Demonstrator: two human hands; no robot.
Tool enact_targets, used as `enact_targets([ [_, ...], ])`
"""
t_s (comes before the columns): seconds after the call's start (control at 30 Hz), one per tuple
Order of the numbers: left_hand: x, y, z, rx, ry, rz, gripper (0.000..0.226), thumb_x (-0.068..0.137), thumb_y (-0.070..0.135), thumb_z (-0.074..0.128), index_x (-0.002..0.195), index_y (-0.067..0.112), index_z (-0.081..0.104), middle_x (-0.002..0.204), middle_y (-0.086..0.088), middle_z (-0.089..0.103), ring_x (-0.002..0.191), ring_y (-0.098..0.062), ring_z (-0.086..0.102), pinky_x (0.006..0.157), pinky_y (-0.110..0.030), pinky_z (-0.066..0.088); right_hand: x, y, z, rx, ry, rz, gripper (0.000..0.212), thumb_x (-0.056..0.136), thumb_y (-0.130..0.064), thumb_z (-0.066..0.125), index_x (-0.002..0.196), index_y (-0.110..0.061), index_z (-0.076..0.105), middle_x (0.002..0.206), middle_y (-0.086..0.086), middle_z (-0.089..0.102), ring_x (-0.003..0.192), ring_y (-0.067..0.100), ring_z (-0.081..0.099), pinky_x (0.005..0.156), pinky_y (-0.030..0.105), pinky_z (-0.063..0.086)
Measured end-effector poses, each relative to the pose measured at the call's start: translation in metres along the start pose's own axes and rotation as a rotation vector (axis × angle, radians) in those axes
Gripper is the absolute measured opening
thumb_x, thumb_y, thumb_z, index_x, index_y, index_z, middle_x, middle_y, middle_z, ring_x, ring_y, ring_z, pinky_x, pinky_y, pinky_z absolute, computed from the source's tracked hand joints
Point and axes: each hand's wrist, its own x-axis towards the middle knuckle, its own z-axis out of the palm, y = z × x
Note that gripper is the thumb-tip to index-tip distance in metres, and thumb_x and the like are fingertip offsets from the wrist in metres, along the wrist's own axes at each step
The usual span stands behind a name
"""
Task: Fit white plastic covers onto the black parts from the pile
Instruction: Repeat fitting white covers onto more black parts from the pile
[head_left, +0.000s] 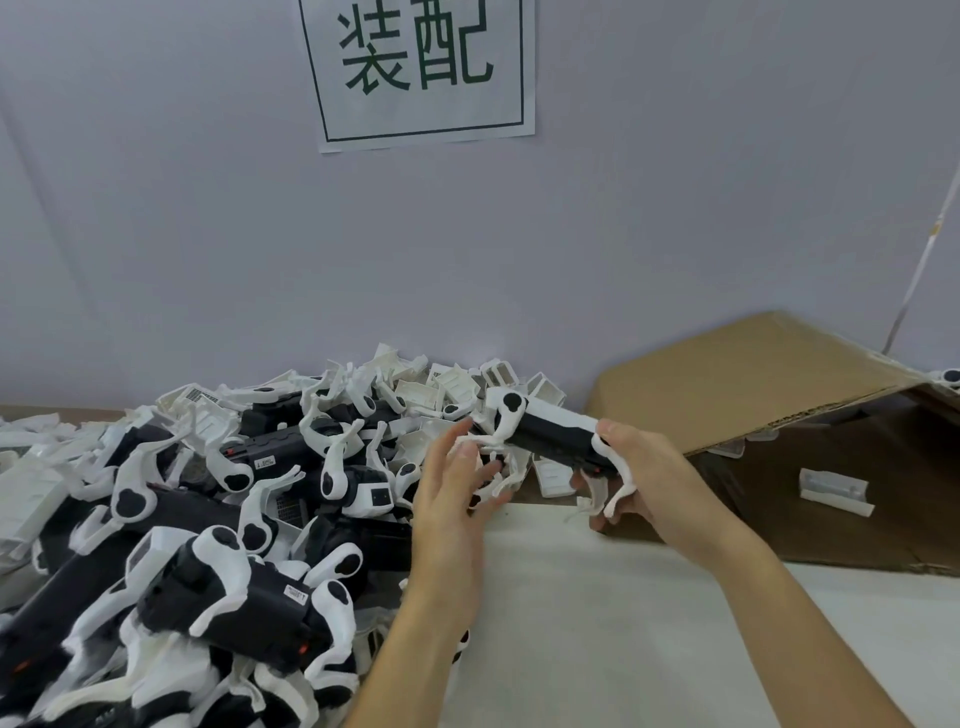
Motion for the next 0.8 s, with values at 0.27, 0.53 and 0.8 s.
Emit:
enact_targets([
  [0.27,-0.003,0.003,0.001,-0.043,-0.090,0.007,0.036,0.084,0.038,0.063,0.119,0.042,0.067,0.104,0.009,0.073,0.096,-0.019,0.068,0.082,-0.030,0.056,-0.001,0.001,0.005,-0.027,-0.021,-0.002,0.052,0.074,-0.067,0.056,0.099,-0.027,0.076,0.089,0.018,0.073,0.062,0.029,0.066,0.066,0.049,0.048],
  [0.53,-0.002,0.002,0.004,-0.118,0.090,-0.017,0.016,0.092,0.025,0.062,0.106,0.028,0.071,0.101,0.007,0.075,0.101,-0.015,0.071,0.085,-0.031,0.055,-0.013,-0.007,-0.001,-0.224,-0.117,-0.126,0.041,0.085,-0.025,0.080,0.124,-0.035,0.067,0.114,-0.004,0.074,0.103,0.018,0.072,0.096,0.040,0.056],
  [0.8,0.001,0.004,0.002,-0.205,0.176,-0.080,0.013,0.092,0.022,0.067,0.089,0.011,0.075,0.112,-0.016,0.073,0.110,-0.028,0.068,0.080,-0.028,0.060,-0.012,-0.008,0.004,-0.317,-0.145,-0.152,0.056,0.082,-0.012,0.082,0.129,-0.035,0.061,0.121,-0.014,0.070,0.108,0.013,0.069,0.094,0.032,0.057],
])
